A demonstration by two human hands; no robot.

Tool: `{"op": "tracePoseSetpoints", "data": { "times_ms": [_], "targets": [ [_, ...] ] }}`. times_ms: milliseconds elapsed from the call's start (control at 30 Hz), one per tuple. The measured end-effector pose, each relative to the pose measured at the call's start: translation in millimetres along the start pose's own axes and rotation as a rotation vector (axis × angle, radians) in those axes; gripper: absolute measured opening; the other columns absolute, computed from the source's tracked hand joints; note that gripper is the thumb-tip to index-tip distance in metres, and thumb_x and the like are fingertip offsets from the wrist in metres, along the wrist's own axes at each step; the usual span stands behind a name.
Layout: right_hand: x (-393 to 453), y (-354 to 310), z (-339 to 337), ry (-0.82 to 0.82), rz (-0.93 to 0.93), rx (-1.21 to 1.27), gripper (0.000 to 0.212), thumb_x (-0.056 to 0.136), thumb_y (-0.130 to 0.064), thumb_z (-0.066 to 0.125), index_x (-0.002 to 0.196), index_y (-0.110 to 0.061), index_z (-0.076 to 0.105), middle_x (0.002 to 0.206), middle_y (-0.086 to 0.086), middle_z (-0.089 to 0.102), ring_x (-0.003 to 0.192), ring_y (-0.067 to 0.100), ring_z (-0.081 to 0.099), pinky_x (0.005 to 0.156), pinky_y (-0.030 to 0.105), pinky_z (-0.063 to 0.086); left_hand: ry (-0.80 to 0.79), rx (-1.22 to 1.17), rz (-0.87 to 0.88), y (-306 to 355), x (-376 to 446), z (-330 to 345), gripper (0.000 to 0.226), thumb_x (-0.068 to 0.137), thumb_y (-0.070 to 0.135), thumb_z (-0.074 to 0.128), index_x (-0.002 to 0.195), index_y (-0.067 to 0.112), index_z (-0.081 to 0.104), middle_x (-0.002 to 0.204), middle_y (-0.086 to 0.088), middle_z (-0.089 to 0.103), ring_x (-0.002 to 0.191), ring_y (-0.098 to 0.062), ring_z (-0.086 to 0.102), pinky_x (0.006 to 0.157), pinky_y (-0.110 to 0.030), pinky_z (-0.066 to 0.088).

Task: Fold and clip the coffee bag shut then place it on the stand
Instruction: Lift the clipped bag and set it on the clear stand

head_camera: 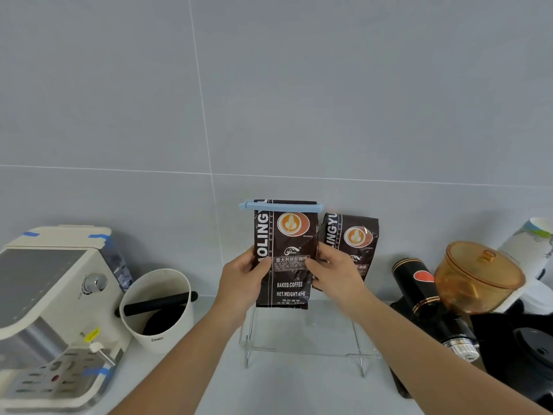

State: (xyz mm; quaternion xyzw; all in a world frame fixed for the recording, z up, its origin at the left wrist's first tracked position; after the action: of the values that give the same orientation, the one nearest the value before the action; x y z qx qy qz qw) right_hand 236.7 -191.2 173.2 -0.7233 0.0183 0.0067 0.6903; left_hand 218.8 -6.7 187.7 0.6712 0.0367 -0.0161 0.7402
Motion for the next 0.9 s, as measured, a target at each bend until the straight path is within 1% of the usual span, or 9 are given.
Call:
{"op": "tracePoseSetpoints", "data": {
  "times_ms": [100,233,333,433,467,500,567,700,900],
  "targets": [
    [15,10,2,0.014,-0.006,-0.045,0.030,0.094,-0.005,0.056,0.106,-0.029,0.071,0.107,0.004,0.075,0.102,0.024,0.071,0.090,0.052,0.057,0.006,-0.005,-0.020,-11,16,-1,0.031,0.092,0.010,0.060,0.119,0.024,0.068,0.106,0.000,0.077,0.085,-0.008,0.075,0.060,-0.014,0.056],
    [31,20,4,0.049,0.006,-0.110,0.033,0.093,-0.012,0.056,0.100,-0.041,0.070,0.103,0.000,0.077,0.099,0.022,0.072,0.087,0.047,0.058,0.004,-0.020,-0.027,-20,33,0,0.032,0.092,0.011,0.060,0.121,0.024,0.067,0.108,0.001,0.076,0.084,-0.006,0.075,0.059,-0.014,0.056],
    [40,24,5,0.084,0.009,-0.147,0.033,0.093,-0.013,0.056,0.100,-0.043,0.068,0.100,-0.002,0.078,0.094,0.022,0.072,0.073,0.035,0.055,0.003,-0.028,-0.022,-27,46,3,0.032,0.092,0.011,0.060,0.121,0.025,0.067,0.108,0.002,0.076,0.086,-0.007,0.074,0.063,-0.018,0.057],
    [47,31,3,0.107,0.018,-0.145,0.033,0.093,-0.010,0.056,0.100,-0.039,0.068,0.100,-0.002,0.078,0.089,0.018,0.070,0.062,0.027,0.050,0.009,-0.041,-0.015,-35,55,4,0.035,0.092,0.007,0.059,0.118,0.028,0.067,0.103,0.005,0.076,0.082,-0.005,0.075,0.062,-0.017,0.057],
    [49,34,4,0.113,0.017,-0.143,0.033,0.092,-0.009,0.056,0.100,-0.038,0.069,0.101,-0.002,0.078,0.090,0.018,0.071,0.065,0.028,0.053,0.008,-0.038,-0.017,-37,56,5,0.035,0.092,0.007,0.059,0.118,0.029,0.067,0.103,0.006,0.077,0.083,-0.005,0.075,0.063,-0.018,0.058],
    [52,37,3,0.122,0.015,-0.141,0.034,0.092,-0.009,0.056,0.101,-0.038,0.069,0.101,-0.003,0.078,0.093,0.019,0.072,0.073,0.033,0.057,0.008,-0.040,-0.019,-41,59,6,0.035,0.092,0.007,0.059,0.118,0.030,0.066,0.103,0.007,0.077,0.084,-0.006,0.075,0.065,-0.020,0.058],
    [54,41,5,0.134,0.018,-0.117,0.035,0.091,-0.006,0.056,0.100,-0.037,0.071,0.100,-0.004,0.078,0.095,0.018,0.073,0.088,0.044,0.058,0.013,-0.040,-0.023,-48,62,6,0.035,0.092,0.008,0.059,0.119,0.029,0.066,0.102,0.008,0.077,0.088,-0.009,0.075,0.073,-0.027,0.059],
    [55,48,10,0.150,0.038,-0.062,0.033,0.093,-0.001,0.053,0.106,-0.027,0.069,0.101,-0.003,0.078,0.094,0.016,0.073,0.090,0.046,0.058,0.022,-0.031,-0.010,-56,70,7,0.038,0.092,0.008,0.059,0.119,0.034,0.065,0.107,0.005,0.076,0.098,-0.016,0.073,0.086,-0.039,0.059],
    [57,51,12,0.170,0.068,0.013,0.029,0.094,-0.008,0.053,0.106,-0.028,0.070,0.099,-0.006,0.078,0.093,0.015,0.073,0.091,0.046,0.058,0.029,0.007,0.018,-60,77,7,0.046,0.091,0.005,0.060,0.126,0.036,0.061,0.112,0.005,0.075,0.102,-0.016,0.071,0.091,-0.043,0.057]
  ]
}}
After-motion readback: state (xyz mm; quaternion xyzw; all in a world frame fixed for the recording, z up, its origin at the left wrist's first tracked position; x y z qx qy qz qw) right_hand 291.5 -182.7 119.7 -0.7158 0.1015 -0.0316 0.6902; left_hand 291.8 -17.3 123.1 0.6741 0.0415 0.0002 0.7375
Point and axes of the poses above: each hand's wrist, its own x-axis towards the middle knuckle, its own z-axis out of the palm, y = z × x, the point moved 6 cm from there along x, towards the middle knuckle
